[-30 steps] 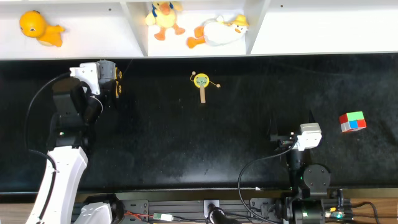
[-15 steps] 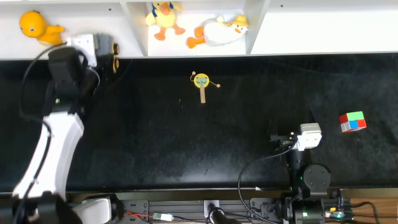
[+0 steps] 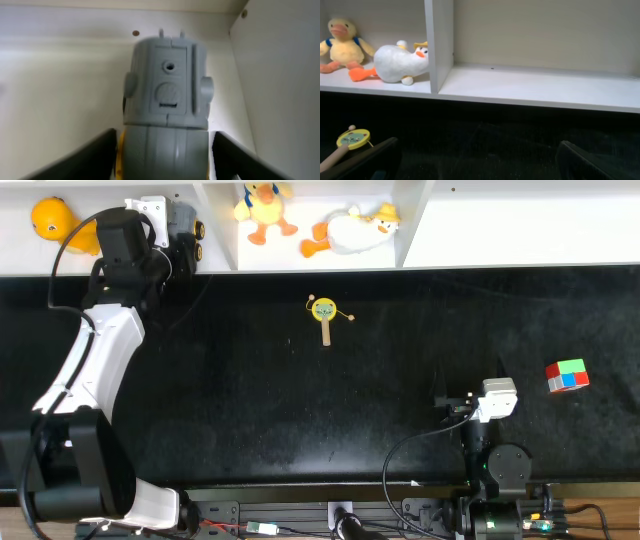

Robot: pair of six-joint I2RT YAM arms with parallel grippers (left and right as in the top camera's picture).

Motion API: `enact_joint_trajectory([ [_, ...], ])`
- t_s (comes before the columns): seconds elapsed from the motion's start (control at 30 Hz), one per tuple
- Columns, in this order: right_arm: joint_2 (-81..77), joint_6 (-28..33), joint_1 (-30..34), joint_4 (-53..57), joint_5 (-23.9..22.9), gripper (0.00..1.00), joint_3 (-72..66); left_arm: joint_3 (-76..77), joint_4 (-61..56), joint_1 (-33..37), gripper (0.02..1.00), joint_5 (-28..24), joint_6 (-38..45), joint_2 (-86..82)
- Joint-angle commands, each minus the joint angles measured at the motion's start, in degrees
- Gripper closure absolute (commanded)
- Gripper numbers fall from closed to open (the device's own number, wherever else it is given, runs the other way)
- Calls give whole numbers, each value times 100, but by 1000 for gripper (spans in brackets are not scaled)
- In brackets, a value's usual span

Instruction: Store Toys

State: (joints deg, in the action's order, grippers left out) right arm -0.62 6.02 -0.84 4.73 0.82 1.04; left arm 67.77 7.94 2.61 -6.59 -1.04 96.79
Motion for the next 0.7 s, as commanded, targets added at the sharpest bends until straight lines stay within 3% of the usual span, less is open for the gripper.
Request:
enact_joint_trajectory([
  [0.03, 37, -26, -26, -28, -44, 7, -76, 188, -28, -11, 77, 79, -9, 52],
  [0.07, 37, -26, -26, -31, -44, 5, -76, 188, -31, -11, 20, 79, -9, 52],
  [0.43, 37, -26, -26, -31, -44, 5, -76, -118, 765, -11, 20, 466, 404, -684],
  [0.7, 37, -26, -26, -28, -44, 7, -76, -1725, 800, -7, 20, 542, 422, -2328],
])
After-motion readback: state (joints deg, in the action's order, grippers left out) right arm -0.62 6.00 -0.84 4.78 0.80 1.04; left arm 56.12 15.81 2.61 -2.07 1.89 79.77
